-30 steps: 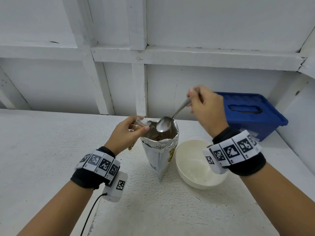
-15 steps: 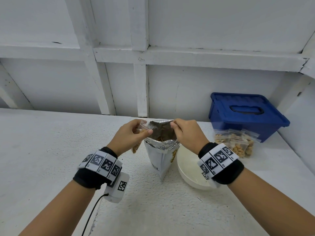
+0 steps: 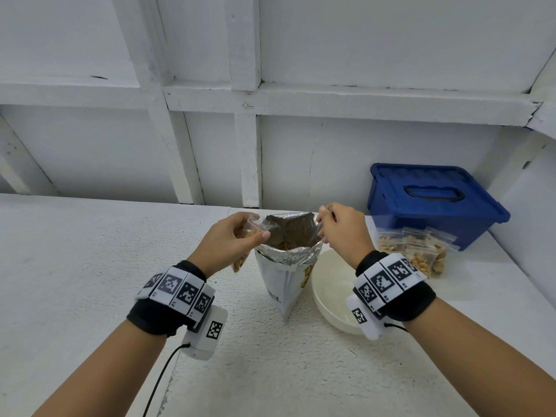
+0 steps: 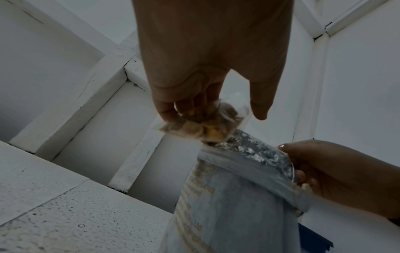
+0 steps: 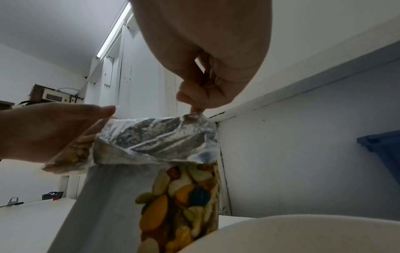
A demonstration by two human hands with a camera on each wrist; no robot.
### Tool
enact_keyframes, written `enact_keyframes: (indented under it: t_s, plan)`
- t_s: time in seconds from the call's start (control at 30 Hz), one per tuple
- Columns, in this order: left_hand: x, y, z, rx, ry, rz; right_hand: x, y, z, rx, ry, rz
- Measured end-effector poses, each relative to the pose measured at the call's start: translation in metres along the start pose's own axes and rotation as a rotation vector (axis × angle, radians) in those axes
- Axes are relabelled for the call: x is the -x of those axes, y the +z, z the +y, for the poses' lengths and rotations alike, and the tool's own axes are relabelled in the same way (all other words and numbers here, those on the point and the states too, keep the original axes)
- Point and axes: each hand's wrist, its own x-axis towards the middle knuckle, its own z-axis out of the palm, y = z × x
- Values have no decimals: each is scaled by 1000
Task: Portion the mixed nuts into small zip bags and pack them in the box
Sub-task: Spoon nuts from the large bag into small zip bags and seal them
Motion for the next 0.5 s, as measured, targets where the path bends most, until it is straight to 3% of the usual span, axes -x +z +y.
enact_keyframes:
  t_s: [0.27, 0.5]
  plan:
    - [1, -2, -1, -11, -13, -11, -5, -6, 1, -195, 203, 79]
    - [2, -6, 7, -64, 5, -35, -10, -20, 3, -258, 230, 174]
